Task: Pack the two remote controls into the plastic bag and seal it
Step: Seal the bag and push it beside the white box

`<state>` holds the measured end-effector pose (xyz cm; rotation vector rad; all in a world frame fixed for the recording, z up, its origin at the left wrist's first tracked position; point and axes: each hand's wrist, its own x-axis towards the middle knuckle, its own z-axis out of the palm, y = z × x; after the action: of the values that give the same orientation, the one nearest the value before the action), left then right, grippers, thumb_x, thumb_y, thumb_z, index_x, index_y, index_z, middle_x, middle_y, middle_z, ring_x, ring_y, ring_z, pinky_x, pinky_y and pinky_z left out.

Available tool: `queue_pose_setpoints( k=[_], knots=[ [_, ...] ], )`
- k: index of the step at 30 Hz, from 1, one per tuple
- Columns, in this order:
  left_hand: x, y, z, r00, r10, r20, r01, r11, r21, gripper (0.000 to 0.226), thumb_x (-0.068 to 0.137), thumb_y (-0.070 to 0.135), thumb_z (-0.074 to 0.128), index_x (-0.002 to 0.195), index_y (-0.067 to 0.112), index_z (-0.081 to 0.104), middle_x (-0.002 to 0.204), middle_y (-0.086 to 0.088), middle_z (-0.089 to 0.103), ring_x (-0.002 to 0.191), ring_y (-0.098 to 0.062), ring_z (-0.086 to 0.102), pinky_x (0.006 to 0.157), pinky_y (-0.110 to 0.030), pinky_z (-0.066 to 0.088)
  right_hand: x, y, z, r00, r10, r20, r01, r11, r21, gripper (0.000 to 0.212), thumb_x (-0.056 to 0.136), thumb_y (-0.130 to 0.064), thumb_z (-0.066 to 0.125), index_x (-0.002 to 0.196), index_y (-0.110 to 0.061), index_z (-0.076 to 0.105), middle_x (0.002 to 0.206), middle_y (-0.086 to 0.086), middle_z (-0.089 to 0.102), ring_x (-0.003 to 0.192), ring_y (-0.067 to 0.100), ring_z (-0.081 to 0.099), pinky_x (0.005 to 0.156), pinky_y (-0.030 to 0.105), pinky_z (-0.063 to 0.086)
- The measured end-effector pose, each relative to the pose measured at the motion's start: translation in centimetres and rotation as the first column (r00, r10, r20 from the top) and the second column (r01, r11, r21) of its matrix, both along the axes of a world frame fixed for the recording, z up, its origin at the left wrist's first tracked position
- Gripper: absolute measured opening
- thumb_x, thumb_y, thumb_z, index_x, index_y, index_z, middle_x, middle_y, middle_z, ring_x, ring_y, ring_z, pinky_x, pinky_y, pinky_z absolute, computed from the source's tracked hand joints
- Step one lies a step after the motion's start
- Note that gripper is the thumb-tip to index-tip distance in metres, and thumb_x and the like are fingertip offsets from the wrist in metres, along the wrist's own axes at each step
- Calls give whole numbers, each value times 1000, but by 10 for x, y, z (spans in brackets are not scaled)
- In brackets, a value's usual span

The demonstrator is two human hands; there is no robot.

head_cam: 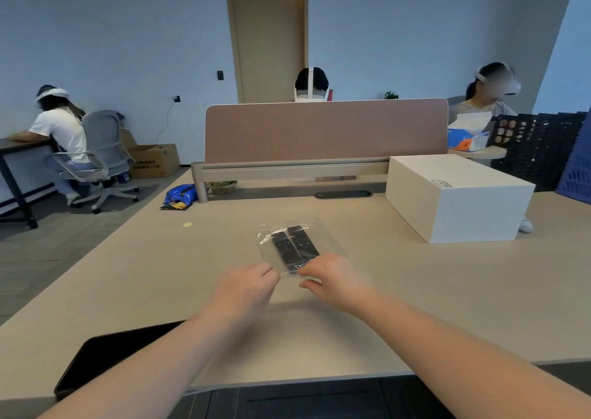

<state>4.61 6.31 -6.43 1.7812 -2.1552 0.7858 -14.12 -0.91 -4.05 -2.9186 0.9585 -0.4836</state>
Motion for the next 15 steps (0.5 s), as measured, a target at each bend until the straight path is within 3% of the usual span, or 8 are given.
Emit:
queue_pose_setpoints(
  k=[3, 5, 7, 9, 11, 15],
  knots=[
    [3, -1, -2, 1000, 25, -6, -25, 999, -36, 21, 62, 20, 79, 61, 19, 58, 57, 5, 59, 47, -21, 58, 32, -21, 37, 9, 1, -2, 998, -55, -5, 55, 998, -26, 28, 97, -25, 44, 94, -11, 68, 97, 13, 70, 95, 30, 61, 72, 35, 48],
    [6, -2, -5, 1000, 18, 1, -18, 999, -51, 21, 78, 31, 60, 60, 19, 59, 56, 5, 61, 47, -20, 60, 32, -20, 38, 11, 2, -4, 999, -54, 6, 54, 998, -28, 29, 97, -25, 42, 95, -13, 68, 99, 11, 70, 95, 31, 60, 70, 34, 46],
    [10, -3, -9, 1000, 17, 16, -16, 999, -52, 27, 80, 33, 47, 59, 20, 58, 54, 5, 61, 47, -19, 60, 32, -19, 40, 12, 3, -5, 999, -38, 31, 39, 999, -31, 28, 97, -25, 43, 94, -13, 68, 99, 12, 71, 94, 32, 60, 64, 33, 40],
    [11, -3, -11, 999, 21, 36, -19, 998, -62, 18, 76, 30, 56, 60, 21, 59, 54, 6, 62, 47, -18, 61, 32, -19, 40, 12, 3, -7, 999, -17, 50, 19, 999, -46, 28, 97, -25, 43, 90, -12, 66, 96, 13, 70, 91, 33, 60, 61, 30, 33],
    [11, -4, -13, 1000, 12, 17, -10, 997, -83, 11, 71, 28, 64, 63, 22, 61, 55, 7, 63, 48, -19, 62, 33, -20, 40, 13, 3, -7, 999, 3, 40, 0, 996, -86, 29, 96, -28, 44, 84, -10, 63, 91, 13, 70, 89, 34, 60, 62, 30, 31],
    [6, -5, -12, 999, 33, -27, -36, 990, -133, 34, 82, 38, 42, 61, 21, 64, 56, 8, 64, 48, -17, 61, 33, -20, 39, 17, 3, -10, 998, 61, 29, -55, 984, -168, 24, 92, -27, 52, 89, -12, 70, 84, 11, 73, 83, 31, 65, 72, 33, 43]
  ],
)
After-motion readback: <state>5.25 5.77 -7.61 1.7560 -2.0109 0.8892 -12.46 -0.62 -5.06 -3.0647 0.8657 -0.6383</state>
